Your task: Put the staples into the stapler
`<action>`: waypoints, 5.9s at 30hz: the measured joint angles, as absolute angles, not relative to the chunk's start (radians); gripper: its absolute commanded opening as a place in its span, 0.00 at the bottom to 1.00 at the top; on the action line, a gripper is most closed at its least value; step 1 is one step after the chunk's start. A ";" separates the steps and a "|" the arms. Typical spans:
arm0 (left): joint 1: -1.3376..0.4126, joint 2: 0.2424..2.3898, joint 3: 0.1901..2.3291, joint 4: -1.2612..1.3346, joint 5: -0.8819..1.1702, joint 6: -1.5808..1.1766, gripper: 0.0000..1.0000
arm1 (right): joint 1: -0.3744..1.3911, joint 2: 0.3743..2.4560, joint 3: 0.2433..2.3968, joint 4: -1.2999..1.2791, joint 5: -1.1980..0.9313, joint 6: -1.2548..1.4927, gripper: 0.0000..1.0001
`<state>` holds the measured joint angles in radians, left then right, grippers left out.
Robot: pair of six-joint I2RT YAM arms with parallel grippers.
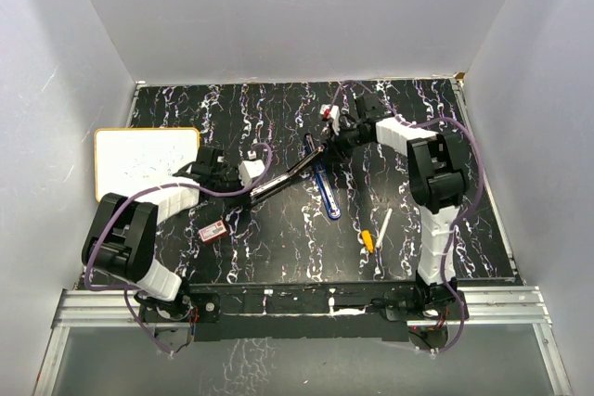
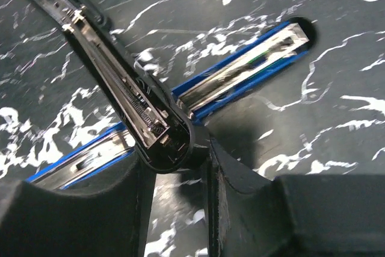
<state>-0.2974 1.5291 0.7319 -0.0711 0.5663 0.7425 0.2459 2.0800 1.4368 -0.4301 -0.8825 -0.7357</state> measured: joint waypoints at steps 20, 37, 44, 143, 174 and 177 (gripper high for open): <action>-0.307 1.583 0.738 0.073 0.535 0.542 0.00 | 0.253 2.315 1.758 -0.320 -0.831 -0.383 0.69; -0.318 1.665 0.825 0.127 0.417 0.297 0.00 | 0.288 2.413 1.890 -0.177 -0.676 -0.206 0.69; -0.318 1.697 0.856 0.139 0.384 0.223 0.00 | 0.293 2.430 1.914 -0.166 -0.641 -0.182 0.69; -0.210 1.284 1.085 -0.461 0.302 0.422 0.93 | 0.403 1.447 0.871 -0.532 -0.477 -0.759 0.80; -0.210 1.183 1.043 -0.478 0.261 0.444 0.95 | 0.527 1.865 1.142 -0.332 -0.475 -0.728 0.75; -0.210 1.182 1.036 -0.476 0.249 0.446 0.97 | 0.543 1.905 1.185 -0.325 -0.476 -0.701 0.75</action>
